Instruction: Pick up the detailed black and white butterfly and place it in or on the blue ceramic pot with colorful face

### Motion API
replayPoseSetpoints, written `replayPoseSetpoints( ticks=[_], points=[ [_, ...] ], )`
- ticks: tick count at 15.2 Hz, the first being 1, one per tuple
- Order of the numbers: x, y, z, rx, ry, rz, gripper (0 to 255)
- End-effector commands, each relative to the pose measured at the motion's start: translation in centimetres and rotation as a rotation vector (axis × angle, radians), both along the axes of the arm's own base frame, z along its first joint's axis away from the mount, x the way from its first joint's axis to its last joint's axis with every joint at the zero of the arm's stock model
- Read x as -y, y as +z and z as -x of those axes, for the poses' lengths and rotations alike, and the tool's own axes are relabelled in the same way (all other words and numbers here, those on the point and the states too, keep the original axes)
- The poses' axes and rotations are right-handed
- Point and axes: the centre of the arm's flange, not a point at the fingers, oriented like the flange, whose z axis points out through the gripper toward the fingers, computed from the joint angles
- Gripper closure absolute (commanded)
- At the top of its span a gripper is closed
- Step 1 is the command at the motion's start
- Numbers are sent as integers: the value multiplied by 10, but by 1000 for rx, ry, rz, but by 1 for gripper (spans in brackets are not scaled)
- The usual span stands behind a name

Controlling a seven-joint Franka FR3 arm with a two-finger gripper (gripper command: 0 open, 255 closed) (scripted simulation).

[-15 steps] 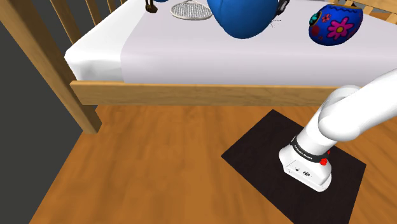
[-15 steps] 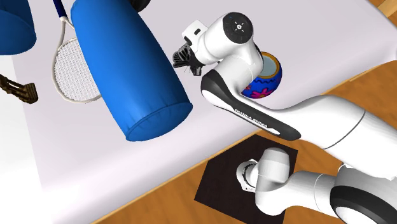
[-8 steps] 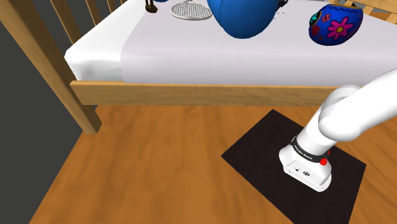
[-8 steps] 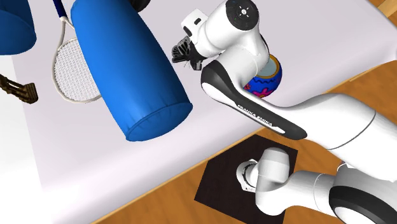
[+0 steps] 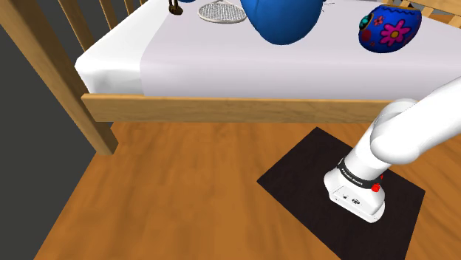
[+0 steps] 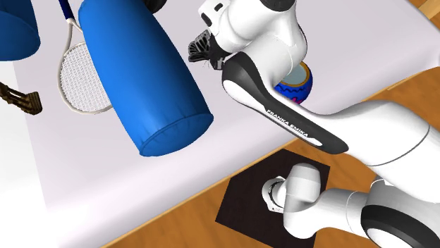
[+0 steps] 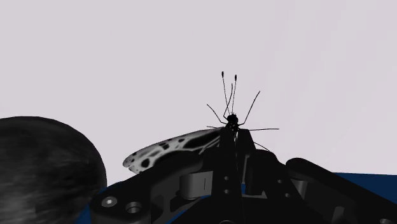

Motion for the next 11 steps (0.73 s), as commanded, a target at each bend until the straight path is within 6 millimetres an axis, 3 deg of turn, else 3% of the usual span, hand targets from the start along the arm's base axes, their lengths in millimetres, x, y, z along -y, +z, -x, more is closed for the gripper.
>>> replayPoseSetpoints(
  ticks=[1,11],
  points=[
    [0,11,0,0,0,0,255],
    [0,64,0,0,0,0,255]
  ],
)
